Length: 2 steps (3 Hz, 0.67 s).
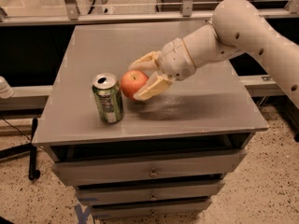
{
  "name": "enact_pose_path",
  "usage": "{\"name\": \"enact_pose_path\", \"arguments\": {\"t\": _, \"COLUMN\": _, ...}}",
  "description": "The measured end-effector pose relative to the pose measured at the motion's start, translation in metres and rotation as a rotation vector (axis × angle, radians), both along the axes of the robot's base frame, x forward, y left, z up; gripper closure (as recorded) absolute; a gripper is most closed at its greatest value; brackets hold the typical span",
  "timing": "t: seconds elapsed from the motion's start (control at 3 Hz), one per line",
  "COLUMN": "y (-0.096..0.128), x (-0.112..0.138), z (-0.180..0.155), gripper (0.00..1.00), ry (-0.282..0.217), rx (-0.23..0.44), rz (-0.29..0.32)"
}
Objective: Move apple near green can
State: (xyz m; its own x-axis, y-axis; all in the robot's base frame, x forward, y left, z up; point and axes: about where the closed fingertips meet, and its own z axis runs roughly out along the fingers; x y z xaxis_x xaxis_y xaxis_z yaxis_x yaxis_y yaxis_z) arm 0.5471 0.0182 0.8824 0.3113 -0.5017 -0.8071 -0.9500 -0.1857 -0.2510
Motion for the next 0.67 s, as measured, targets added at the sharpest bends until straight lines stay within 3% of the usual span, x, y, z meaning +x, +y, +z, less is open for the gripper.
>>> {"name": "enact_pose_path", "arguments": {"t": 0.33, "y": -0.0028, "x": 0.0012, "z": 0.0002, "gripper": 0.0, "ry": -0.003, "rx": -0.009, "rz": -0.004}}
{"name": "enact_pose_path", "arguments": {"t": 0.67, "y": -0.0029, "x": 0.0012, "z": 0.0002, "gripper": 0.0, "ry": -0.003, "rx": -0.009, "rz": -0.004}}
